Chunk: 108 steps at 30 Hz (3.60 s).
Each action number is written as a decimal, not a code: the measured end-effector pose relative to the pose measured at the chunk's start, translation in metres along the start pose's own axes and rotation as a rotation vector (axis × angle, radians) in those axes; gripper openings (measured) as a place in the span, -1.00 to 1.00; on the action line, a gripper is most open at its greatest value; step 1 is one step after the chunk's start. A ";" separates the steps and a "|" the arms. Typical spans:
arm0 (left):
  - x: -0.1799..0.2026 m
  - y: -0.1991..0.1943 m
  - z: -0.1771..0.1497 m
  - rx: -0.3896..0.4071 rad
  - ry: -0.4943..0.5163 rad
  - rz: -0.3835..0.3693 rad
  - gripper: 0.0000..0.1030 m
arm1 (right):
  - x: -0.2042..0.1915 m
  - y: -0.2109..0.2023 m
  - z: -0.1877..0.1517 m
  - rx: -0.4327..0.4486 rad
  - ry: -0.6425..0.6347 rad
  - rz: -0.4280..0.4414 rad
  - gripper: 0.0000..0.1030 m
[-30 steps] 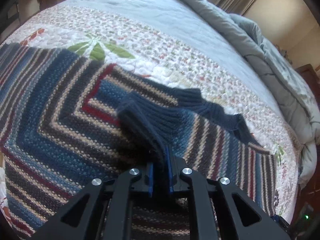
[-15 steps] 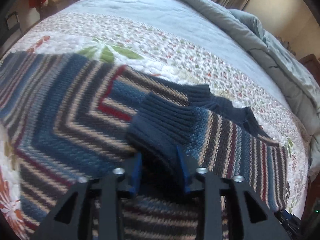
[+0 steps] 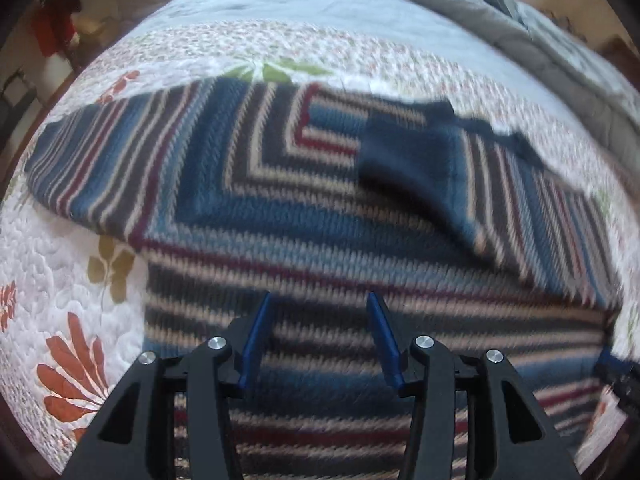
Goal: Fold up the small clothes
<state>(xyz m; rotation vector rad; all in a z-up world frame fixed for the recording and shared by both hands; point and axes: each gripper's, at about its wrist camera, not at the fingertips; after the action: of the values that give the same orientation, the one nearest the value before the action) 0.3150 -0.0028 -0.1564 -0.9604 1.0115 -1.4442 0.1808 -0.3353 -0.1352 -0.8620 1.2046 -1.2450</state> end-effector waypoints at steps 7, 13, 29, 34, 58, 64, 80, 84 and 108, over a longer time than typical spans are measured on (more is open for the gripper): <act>0.002 0.019 -0.012 -0.023 0.045 0.024 0.01 | -0.003 0.031 0.001 -0.041 0.055 -0.027 0.00; -0.028 -0.011 -0.014 -0.008 0.009 -0.024 0.17 | -0.016 0.020 0.005 -0.024 0.048 -0.045 0.03; -0.268 -0.017 0.033 0.063 -0.441 0.102 0.22 | -0.077 0.038 0.003 -0.035 -0.091 -0.009 0.13; -0.330 -0.007 0.062 0.115 -0.577 0.065 0.23 | -0.083 0.050 0.007 -0.034 -0.121 -0.026 0.22; -0.389 0.032 0.084 0.224 -0.845 -0.144 -0.76 | -0.107 0.076 0.008 0.006 -0.230 -0.068 0.50; -0.318 -0.009 0.107 0.327 -0.549 -0.010 -0.76 | -0.105 0.071 0.009 0.012 -0.223 -0.058 0.47; -0.040 -0.040 0.060 0.277 0.195 -0.261 -0.03 | -0.068 0.048 -0.003 0.027 -0.155 0.033 0.45; -0.004 -0.044 0.031 0.244 0.326 -0.356 0.31 | -0.063 0.044 -0.008 0.024 -0.156 0.034 0.45; -0.080 -0.017 0.044 0.011 -0.076 -0.469 0.46 | -0.066 0.048 -0.007 0.015 -0.144 0.028 0.51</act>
<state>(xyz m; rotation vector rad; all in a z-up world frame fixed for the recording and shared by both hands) 0.3590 0.0741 -0.1294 -1.2920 0.7485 -1.7759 0.1907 -0.2621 -0.1701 -0.9051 1.0877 -1.1480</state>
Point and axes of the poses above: each gripper's, at about its wrist camera, not at the fingertips, and y roughly the way its jaws point, x to its right, z to its top, and after that the axes turned 3 degrees about y, right-handed
